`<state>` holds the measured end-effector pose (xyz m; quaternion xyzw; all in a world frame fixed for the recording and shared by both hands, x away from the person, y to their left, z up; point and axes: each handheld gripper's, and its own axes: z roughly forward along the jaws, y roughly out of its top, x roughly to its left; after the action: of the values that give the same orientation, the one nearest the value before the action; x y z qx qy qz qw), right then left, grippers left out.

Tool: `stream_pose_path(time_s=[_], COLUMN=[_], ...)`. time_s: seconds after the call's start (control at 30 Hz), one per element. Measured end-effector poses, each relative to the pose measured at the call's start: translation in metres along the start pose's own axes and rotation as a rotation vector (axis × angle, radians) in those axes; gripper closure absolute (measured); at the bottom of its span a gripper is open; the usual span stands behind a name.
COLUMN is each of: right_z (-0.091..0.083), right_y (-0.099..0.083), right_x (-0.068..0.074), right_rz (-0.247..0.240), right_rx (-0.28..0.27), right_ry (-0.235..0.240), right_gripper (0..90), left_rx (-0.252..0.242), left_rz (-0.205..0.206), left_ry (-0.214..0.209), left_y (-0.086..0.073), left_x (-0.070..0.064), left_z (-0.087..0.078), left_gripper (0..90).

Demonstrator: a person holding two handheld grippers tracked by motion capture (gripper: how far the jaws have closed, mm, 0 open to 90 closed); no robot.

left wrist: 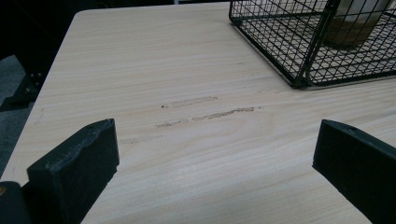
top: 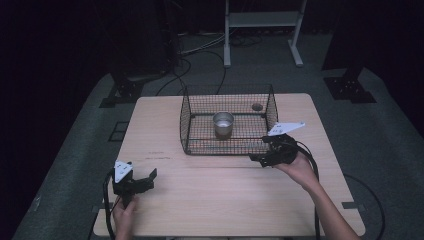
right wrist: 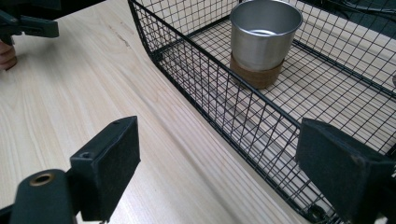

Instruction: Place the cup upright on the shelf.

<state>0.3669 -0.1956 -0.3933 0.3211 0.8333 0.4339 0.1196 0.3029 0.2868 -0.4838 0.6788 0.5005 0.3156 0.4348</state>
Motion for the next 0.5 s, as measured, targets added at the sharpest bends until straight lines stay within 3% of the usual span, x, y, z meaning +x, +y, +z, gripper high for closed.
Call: stream_pose_path(time_s=[0.5], right_z=[-0.010], right_y=[-0.028], right_x=[0.005], right_rz=[0.009], right_rx=[-0.010], right_ry=[-0.009], right_gripper=[13.1], left_rx=[0.003], left_rz=[0.009], left_ry=[0.002], left_y=[0.000], left_x=[-0.001], left_z=[0.001], left_gripper=[0.0])
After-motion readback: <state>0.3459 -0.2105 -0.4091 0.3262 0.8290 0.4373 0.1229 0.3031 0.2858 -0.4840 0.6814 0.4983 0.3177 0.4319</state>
